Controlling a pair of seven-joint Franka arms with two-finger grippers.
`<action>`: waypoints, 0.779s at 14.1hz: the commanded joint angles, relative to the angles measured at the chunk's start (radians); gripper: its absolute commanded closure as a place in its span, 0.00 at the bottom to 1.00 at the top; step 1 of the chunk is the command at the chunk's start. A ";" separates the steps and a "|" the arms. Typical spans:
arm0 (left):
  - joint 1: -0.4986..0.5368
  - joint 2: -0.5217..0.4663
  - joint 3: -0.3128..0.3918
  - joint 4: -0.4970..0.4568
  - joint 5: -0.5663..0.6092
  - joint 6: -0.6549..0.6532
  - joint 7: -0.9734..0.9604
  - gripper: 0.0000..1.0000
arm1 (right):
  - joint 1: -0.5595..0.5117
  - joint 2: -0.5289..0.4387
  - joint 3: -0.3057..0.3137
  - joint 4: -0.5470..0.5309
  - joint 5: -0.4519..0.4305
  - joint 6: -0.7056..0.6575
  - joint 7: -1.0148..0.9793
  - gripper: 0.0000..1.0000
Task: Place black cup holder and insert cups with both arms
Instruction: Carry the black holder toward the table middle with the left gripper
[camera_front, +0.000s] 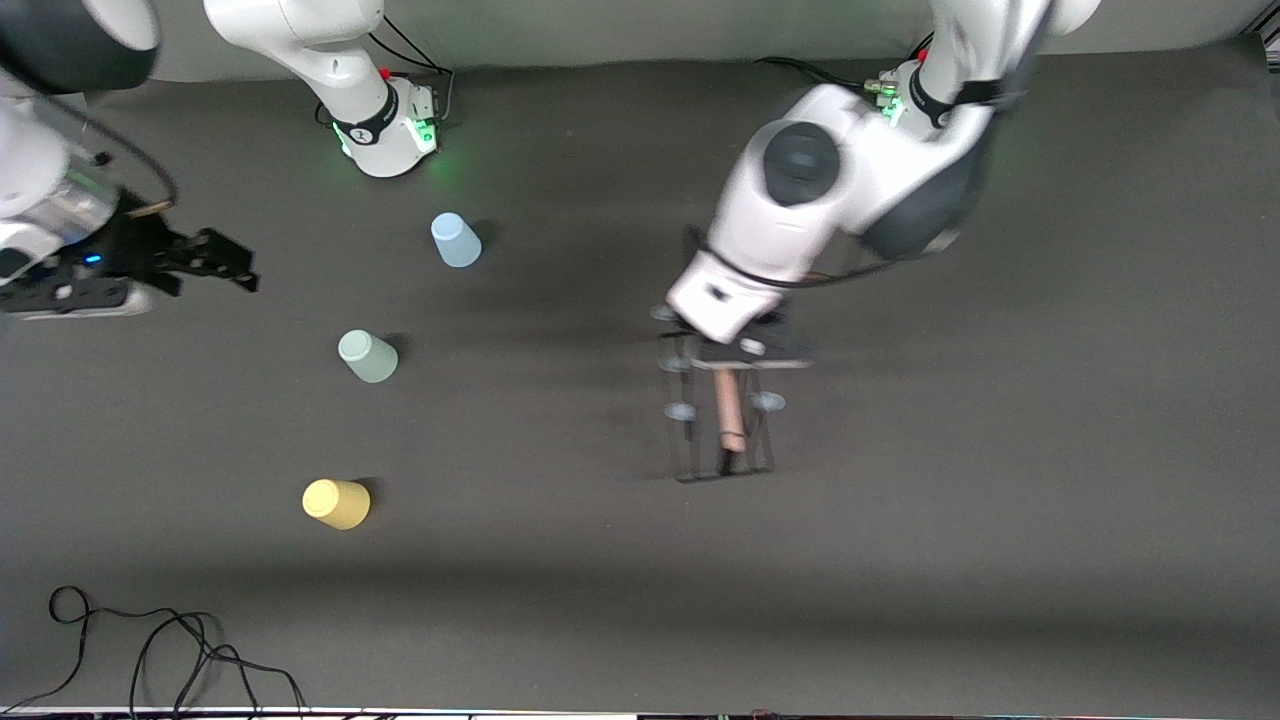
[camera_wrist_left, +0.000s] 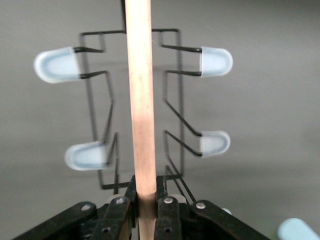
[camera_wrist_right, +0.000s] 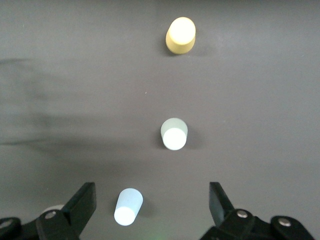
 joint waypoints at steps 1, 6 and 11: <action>-0.116 0.142 0.002 0.124 -0.018 0.027 -0.054 1.00 | 0.003 -0.134 -0.012 -0.174 -0.009 0.078 0.007 0.00; -0.222 0.294 0.002 0.175 -0.026 0.235 -0.115 1.00 | -0.003 -0.160 -0.032 -0.389 -0.052 0.316 -0.044 0.00; -0.243 0.314 0.003 0.175 -0.023 0.245 -0.115 1.00 | -0.002 0.052 -0.054 -0.535 -0.052 0.663 -0.061 0.00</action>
